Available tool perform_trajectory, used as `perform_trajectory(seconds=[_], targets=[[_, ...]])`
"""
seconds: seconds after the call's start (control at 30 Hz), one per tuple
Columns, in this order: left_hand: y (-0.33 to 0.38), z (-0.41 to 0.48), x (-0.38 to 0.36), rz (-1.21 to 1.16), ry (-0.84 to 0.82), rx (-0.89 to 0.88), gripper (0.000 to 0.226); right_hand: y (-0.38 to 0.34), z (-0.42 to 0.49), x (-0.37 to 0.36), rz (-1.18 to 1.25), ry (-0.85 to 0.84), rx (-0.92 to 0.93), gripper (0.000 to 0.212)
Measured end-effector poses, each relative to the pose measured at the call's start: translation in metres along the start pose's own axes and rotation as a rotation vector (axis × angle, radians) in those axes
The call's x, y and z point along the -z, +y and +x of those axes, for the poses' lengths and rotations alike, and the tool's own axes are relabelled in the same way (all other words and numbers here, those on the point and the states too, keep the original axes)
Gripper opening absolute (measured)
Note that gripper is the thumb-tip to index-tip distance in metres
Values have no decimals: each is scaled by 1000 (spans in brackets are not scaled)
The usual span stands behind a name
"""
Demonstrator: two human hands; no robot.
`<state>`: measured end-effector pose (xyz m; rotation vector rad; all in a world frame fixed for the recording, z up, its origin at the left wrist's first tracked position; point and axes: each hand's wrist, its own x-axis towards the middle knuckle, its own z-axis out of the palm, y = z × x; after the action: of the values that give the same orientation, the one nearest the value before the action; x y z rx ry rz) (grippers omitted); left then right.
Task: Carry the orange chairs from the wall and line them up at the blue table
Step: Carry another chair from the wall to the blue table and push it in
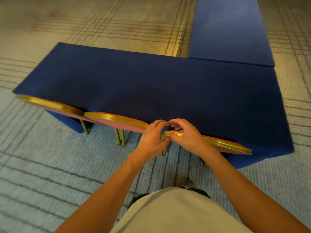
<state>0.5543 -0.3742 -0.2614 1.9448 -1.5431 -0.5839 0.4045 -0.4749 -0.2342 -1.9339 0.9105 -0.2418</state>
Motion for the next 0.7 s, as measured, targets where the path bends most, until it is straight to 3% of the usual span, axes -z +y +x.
perform_trajectory(seconds=[0.2,0.37,0.47,0.7], targets=[[-60,-90,83,-87,187,140,52,-83,3,-102,0,-96,207,41],[-101,-176,155,-186,398,254,44,-152,-7,-182,103,-168,266,40],[-117,-228,187,-269,489,360,44,-192,-17,-220,159,-247,249,36],[-140,-332,251,-631,759,522,43,-285,-49,-313,566,-447,59,24]])
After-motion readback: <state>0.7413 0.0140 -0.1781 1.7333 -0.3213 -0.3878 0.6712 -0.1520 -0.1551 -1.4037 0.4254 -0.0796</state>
